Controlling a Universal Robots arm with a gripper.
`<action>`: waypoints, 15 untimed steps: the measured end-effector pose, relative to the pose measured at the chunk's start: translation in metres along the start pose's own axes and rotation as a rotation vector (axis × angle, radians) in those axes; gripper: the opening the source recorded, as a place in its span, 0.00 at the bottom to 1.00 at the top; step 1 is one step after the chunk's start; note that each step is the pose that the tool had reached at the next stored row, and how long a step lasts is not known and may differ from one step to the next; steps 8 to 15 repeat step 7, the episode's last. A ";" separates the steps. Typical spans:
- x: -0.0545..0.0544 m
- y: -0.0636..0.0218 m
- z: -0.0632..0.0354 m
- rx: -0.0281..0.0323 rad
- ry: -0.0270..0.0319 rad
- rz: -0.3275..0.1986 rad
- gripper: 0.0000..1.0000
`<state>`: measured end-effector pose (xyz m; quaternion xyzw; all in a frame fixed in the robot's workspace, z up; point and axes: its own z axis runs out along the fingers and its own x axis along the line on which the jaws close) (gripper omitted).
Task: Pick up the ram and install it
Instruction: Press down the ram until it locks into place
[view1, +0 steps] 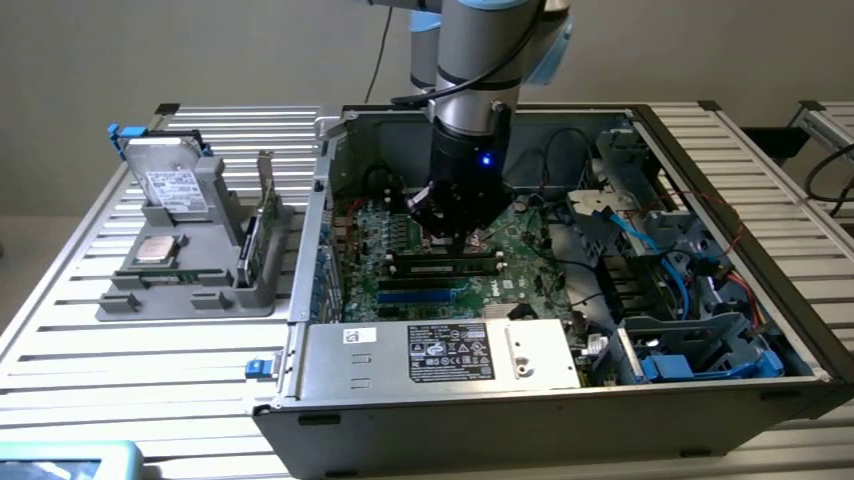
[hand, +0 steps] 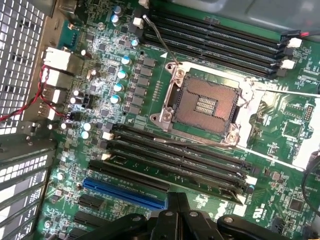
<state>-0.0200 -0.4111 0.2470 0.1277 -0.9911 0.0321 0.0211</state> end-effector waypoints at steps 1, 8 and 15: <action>0.000 0.0000 0.0000 0.0010 0.0008 0.008 0.11; 0.000 0.0000 0.0000 0.0009 0.0010 0.011 0.11; 0.000 0.0000 0.0000 0.0009 0.0010 0.011 0.11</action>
